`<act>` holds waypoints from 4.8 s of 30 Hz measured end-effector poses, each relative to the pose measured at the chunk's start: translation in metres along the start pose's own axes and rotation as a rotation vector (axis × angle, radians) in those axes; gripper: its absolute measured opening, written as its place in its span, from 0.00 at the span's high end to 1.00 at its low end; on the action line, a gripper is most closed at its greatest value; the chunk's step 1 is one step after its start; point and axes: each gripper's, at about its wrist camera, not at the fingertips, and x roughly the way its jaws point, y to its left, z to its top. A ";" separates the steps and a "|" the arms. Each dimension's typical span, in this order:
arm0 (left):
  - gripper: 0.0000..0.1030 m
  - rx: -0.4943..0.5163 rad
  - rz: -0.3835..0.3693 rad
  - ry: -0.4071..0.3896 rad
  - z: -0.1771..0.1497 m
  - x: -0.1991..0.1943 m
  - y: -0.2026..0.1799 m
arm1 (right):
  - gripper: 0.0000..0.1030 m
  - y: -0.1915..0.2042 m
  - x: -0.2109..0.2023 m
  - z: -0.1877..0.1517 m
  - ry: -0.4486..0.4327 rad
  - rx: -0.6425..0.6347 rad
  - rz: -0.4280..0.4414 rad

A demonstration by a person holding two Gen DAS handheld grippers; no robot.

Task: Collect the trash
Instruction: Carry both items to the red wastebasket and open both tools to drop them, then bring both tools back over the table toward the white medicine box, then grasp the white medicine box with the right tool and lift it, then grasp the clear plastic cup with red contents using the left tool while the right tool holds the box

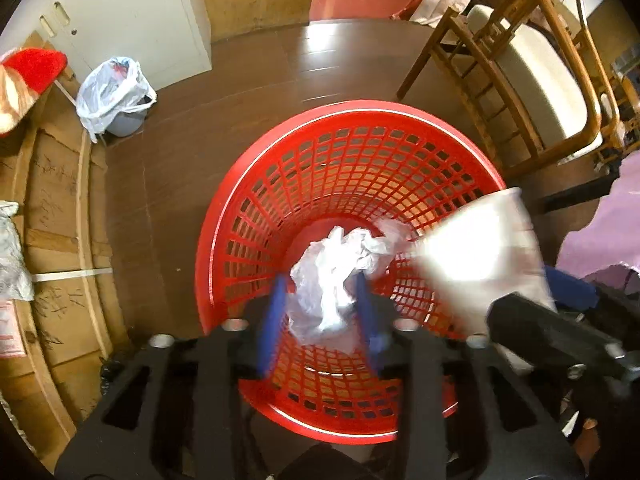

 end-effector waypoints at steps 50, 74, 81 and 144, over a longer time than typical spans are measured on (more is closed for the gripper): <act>0.17 0.812 -0.323 -0.408 -0.187 -0.227 -0.385 | 0.07 -0.203 -0.422 -0.352 -0.827 0.453 -0.534; 0.14 0.919 -0.383 -0.359 -0.185 -0.219 -0.474 | 0.06 -0.307 -0.462 -0.366 -0.709 0.707 -0.674; 0.13 0.908 -0.395 -0.386 -0.178 -0.219 -0.478 | 0.06 -0.331 -0.451 -0.382 -0.694 0.866 -0.550; 0.12 1.047 -0.373 -0.334 -0.172 -0.215 -0.618 | 0.51 -0.343 -0.452 -0.420 -0.830 0.835 -0.556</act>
